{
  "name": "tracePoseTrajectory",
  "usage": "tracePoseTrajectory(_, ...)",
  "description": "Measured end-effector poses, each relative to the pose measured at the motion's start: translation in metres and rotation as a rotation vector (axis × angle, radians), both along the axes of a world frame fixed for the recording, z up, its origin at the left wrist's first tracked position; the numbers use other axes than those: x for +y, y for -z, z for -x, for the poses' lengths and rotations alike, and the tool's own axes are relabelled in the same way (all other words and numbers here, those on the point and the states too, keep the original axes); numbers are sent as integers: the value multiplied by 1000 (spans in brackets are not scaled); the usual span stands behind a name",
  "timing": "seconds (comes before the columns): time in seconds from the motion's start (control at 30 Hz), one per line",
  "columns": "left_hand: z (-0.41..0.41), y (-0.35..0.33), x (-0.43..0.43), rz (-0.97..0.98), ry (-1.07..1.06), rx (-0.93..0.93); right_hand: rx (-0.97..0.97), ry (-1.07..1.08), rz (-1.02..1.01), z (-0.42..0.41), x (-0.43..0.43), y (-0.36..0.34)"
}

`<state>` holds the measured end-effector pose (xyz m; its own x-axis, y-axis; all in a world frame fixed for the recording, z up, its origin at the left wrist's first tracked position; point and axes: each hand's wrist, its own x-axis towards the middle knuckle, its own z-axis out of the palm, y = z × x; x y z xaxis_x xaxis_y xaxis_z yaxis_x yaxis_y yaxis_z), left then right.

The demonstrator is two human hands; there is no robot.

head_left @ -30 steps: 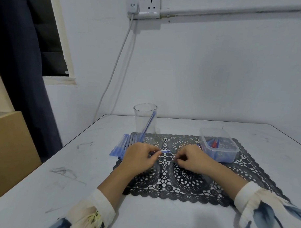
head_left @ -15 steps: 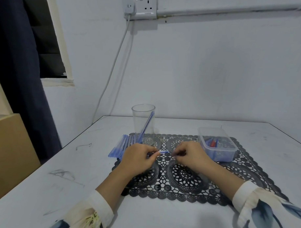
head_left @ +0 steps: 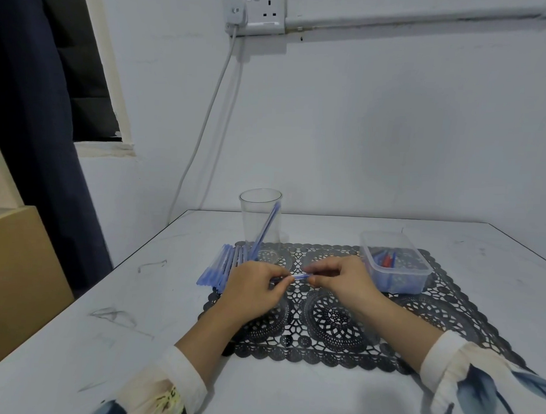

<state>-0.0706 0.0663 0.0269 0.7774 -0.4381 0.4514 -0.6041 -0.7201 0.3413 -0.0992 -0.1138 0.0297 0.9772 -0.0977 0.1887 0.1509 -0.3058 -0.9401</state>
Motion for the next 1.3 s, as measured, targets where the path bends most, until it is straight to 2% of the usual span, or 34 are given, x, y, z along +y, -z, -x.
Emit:
tracePoseTrajectory(0.57,3,2,-2,41,66,-8,-6,-112,-10,-2,2,4)
tracePoseTrajectory(0.77,0,3,-1,53,51,-13,-21,-92,-11,-3,2,5)
tracePoseTrajectory(1.1,0,2,1,86,75,-71,-207,-43,490,1,-1,7)
tracePoseTrajectory(1.2,0,3,0,107,110,-103,-233,-56,556,1,-2,8)
tracePoseTrajectory(1.3,0,4,0,111,129,-116,-238,-74,534,0,-1,9)
